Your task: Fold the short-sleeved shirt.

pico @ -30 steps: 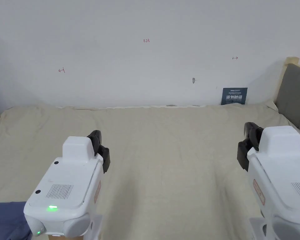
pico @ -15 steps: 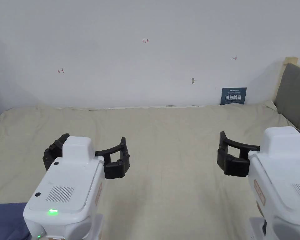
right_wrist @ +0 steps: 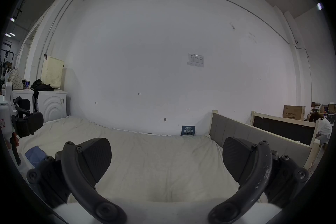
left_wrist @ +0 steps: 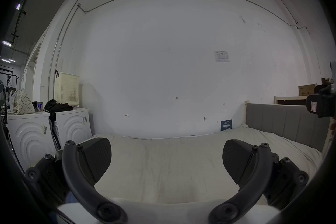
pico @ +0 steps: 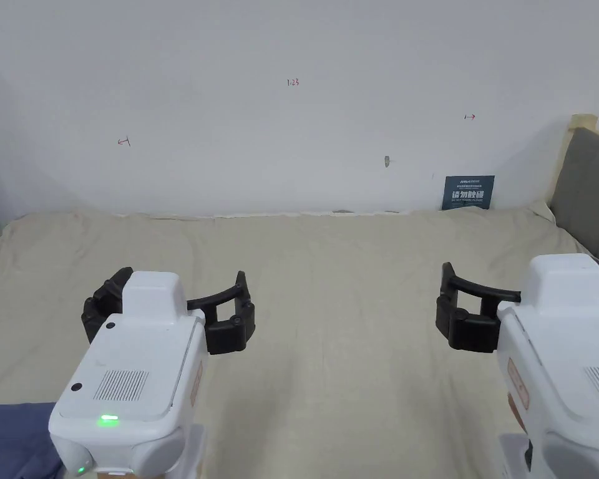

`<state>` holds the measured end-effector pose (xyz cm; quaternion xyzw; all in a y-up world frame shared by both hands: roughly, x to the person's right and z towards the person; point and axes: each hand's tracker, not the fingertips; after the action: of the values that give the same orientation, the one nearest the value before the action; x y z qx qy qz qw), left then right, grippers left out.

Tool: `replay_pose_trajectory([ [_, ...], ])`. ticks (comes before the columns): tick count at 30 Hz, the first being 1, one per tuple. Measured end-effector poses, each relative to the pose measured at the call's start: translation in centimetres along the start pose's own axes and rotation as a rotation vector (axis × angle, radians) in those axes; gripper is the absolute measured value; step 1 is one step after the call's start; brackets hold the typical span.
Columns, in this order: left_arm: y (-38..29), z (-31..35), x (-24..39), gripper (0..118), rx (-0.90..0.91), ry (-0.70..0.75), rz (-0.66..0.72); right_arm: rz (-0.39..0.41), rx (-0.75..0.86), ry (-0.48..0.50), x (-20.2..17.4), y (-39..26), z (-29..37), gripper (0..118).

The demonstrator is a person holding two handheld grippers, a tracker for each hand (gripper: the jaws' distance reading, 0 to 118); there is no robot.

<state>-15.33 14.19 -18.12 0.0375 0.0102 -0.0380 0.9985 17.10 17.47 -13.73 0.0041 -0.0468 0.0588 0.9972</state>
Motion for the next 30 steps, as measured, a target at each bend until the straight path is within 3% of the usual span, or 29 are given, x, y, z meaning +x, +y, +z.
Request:
replay_pose_trajectory([
  [30, 0.45, 0.53, -0.02, 118, 0.005, 0.003, -0.007, 0.023, -0.006, 0.005, -0.44, 0.12, -0.19, 118],
])
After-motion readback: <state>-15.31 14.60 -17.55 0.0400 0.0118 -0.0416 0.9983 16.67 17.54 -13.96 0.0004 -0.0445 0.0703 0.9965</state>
